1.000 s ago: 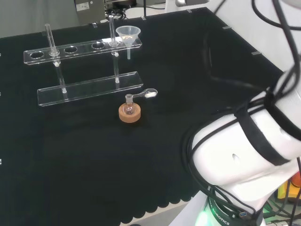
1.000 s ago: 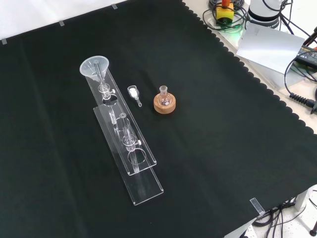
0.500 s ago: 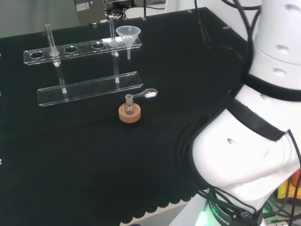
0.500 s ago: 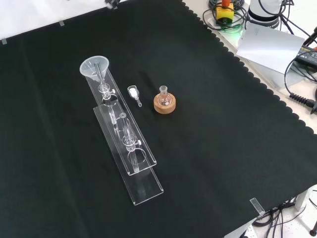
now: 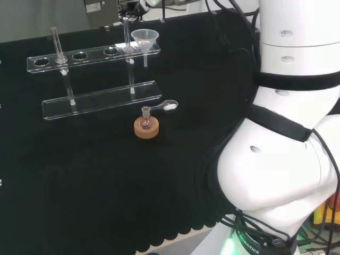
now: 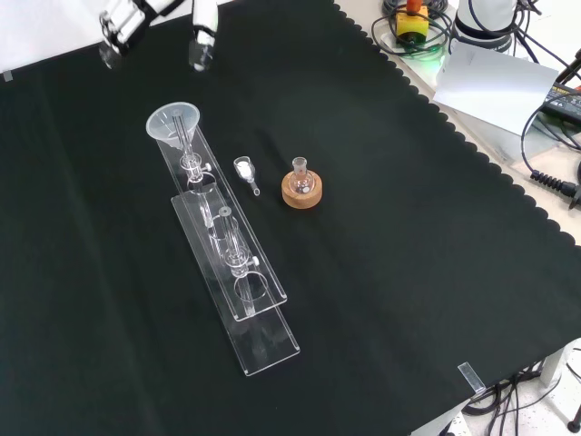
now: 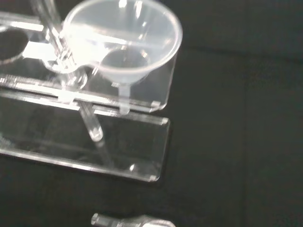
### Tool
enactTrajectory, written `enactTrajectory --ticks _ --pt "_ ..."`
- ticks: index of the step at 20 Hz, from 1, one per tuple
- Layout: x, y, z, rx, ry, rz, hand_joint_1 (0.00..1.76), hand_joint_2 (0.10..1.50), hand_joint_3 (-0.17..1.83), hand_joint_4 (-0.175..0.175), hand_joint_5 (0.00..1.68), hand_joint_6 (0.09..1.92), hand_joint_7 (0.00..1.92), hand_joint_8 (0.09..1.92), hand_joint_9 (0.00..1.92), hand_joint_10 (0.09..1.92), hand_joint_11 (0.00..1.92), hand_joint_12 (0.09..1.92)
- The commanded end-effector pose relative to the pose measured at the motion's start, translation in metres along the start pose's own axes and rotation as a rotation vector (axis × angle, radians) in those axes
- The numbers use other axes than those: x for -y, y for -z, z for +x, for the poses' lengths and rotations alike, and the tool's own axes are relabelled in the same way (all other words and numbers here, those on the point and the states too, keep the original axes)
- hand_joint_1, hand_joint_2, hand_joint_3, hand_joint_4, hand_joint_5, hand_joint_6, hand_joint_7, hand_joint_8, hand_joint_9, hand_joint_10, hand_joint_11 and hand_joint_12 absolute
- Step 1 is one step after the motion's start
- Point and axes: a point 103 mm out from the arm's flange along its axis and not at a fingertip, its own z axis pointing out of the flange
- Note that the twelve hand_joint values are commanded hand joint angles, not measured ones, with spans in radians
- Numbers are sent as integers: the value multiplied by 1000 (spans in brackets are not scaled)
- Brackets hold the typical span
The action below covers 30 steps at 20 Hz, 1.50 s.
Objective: Pick up the funnel from the transparent funnel stand.
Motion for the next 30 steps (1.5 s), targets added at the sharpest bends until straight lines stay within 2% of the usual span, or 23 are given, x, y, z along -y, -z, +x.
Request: enactTrajectory --ticks 1,8,16,30 --pt "-8 -18 13 -3 44 48 367 833 178 -4 70 87 0 564 214 780 204 1491" --pt "-19 -38 10 -7 38 59 367 820 163 -6 26 87 0 430 131 822 219 1482" --pt "-37 -57 8 -6 32 114 416 805 140 -14 0 87 0 270 84 851 219 1486" --pt "-51 -73 7 -18 42 148 432 806 134 -17 0 87 0 235 65 859 224 1486"
